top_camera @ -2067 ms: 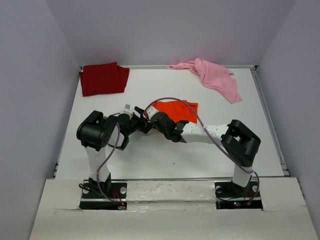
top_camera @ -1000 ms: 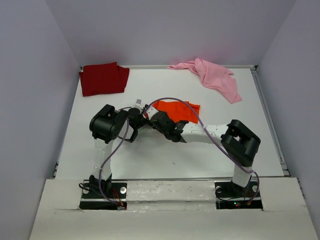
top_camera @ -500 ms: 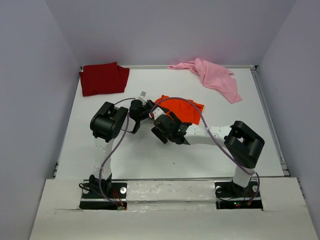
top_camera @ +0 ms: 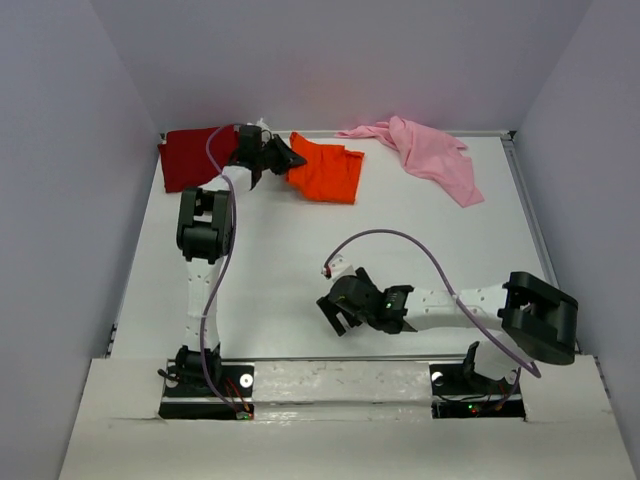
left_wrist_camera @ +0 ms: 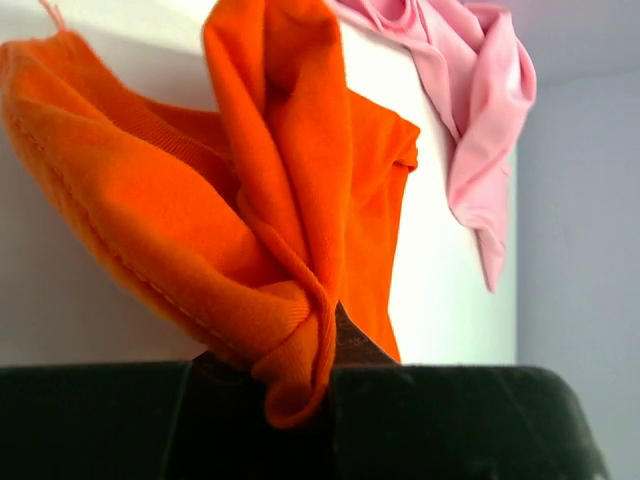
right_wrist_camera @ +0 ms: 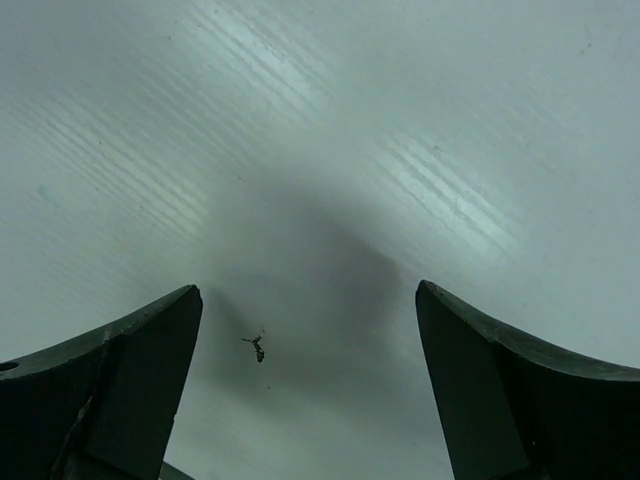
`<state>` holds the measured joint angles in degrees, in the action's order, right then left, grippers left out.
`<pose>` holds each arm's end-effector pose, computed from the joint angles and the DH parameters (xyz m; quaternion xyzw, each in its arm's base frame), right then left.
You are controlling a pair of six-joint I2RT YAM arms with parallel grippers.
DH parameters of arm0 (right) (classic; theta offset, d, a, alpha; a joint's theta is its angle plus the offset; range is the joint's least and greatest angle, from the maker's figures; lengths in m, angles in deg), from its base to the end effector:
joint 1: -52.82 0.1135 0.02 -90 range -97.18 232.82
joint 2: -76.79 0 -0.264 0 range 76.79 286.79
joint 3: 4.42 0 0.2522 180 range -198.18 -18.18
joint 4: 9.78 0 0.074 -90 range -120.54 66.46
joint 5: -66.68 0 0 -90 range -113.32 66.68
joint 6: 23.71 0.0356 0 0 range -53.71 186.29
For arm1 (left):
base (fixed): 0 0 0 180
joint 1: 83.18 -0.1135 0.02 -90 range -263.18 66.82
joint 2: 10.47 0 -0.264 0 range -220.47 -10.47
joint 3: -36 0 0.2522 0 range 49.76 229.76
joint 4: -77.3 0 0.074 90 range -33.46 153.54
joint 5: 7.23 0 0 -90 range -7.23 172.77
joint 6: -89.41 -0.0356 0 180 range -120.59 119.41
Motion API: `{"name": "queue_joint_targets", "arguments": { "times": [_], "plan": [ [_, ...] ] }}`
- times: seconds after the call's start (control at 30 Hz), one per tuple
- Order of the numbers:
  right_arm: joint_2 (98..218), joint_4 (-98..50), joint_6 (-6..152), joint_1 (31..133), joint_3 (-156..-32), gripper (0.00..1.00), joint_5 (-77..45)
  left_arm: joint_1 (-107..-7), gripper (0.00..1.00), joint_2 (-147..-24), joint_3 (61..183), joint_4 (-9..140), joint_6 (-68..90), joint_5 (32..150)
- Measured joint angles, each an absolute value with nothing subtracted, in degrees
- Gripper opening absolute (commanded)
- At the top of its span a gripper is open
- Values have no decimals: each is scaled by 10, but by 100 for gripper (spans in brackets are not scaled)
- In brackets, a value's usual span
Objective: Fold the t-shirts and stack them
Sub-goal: Neatly place the folded tshirt to the corner
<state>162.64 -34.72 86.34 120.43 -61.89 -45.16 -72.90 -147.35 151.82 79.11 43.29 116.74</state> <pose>0.1215 0.2601 0.1711 -0.3213 0.8769 0.0842 0.3474 0.5335 -0.1170 0.1692 -0.0635 0.7954 -0.4641 0.3845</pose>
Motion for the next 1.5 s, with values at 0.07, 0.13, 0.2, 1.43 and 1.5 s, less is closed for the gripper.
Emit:
{"name": "queue_joint_targets", "arguments": {
  "times": [0.07, 0.13, 0.2, 1.43, 1.5],
  "plan": [
    [1625, -338, 874, 1209, -607, 93, -447, -742, 0, -1500, 1589, 736, 397, 1165],
    [1625, -326, 887, 1219, -592, 93, -434, -752, 0, -1516, 1638, 688, 368, 1166],
    [1625, -309, 894, 1228, -578, 93, -424, -760, 0, -1524, 1663, 651, 344, 1163],
    [1634, -196, 900, 1238, -552, 92, -369, -866, 0, -1550, 1831, 427, 169, 1010],
    [1635, -194, 900, 1238, -552, 92, -368, -866, 0, -1540, 1831, 427, 171, 1011]
  ]
}}
